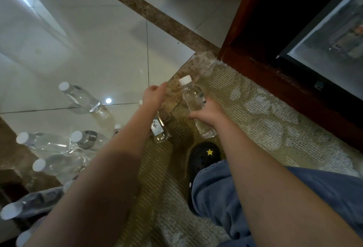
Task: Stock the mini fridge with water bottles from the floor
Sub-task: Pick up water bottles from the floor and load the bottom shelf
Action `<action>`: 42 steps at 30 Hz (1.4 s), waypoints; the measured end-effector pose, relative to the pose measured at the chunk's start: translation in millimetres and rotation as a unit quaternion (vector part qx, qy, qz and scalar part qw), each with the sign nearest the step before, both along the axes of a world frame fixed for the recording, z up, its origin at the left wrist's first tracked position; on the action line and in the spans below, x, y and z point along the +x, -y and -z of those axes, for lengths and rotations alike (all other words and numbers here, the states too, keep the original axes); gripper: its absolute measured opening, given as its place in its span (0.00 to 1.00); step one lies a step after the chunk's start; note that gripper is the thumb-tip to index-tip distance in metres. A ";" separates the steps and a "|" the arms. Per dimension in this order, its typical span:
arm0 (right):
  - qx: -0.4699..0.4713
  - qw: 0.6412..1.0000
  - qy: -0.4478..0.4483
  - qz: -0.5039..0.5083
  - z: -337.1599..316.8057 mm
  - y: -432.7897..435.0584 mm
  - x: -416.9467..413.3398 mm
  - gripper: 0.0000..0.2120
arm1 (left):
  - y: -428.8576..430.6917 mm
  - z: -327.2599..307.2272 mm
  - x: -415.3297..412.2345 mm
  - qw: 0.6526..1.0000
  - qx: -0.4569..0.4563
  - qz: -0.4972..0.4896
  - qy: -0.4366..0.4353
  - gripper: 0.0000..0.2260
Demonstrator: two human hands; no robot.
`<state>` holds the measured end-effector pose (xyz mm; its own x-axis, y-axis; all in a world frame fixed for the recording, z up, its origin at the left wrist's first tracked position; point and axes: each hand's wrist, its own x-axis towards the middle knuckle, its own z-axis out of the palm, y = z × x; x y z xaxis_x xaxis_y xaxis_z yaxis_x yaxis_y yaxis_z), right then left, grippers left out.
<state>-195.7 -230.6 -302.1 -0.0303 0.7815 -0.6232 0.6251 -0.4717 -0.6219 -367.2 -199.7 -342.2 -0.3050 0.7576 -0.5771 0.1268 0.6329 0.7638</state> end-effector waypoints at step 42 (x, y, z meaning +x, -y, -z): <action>-0.055 0.991 -0.027 0.117 36.8 -14.5 10.5 0.34 | 42.5 90.5 4.9 0.986 -0.081 -0.138 -0.053 0.28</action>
<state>-185.2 -216.1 -338.9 0.1081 0.6982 -0.7077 0.4584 -0.6667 -0.5877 -362.3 -242.2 -432.6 -0.5514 0.5379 -0.6376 0.0065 0.7671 0.6415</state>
